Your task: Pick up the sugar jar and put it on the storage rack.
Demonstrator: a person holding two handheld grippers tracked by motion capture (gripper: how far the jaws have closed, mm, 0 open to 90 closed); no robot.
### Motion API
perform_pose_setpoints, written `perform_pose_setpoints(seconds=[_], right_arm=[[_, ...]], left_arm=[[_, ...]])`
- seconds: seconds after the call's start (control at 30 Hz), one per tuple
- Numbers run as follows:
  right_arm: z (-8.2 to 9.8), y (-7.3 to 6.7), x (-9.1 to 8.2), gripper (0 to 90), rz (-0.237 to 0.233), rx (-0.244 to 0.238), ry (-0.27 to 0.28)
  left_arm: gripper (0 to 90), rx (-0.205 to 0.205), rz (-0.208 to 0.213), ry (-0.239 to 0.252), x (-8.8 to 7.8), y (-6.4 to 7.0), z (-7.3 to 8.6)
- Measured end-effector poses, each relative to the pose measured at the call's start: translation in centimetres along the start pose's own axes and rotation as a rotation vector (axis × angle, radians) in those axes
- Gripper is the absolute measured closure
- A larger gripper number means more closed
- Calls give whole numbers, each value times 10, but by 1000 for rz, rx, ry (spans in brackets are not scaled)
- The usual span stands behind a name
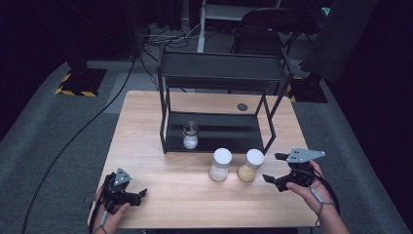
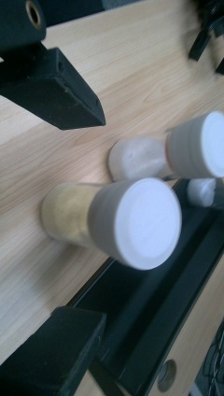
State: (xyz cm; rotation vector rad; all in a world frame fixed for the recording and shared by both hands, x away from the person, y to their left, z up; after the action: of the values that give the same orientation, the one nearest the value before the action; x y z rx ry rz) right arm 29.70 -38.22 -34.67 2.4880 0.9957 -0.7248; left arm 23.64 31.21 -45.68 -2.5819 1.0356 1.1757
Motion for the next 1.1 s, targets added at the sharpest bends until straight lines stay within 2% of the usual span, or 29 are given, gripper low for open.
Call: perform_pose_setpoints(seconds=[0.47,1.1], right_arm=[[-26,-10,11,60,-29,-27,33],[-65,-20,45,60,-100,-87,50]], left_arm=[[5,-1,0,1,0,0,0],[5,0,1,-1,0,0,0]])
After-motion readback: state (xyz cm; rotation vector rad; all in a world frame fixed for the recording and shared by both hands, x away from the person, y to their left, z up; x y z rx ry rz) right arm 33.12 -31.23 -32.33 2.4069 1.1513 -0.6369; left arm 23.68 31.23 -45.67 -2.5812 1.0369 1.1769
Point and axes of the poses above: each handheld gripper's, and its own axes: x roughly forward along the jaws, z roughly out of its underside, y roughly to its right, the point moved 1 cm from there along x, roughly forward along the jaws, and after that the axes turned 12 degrees about z, right-handed, at the moved point
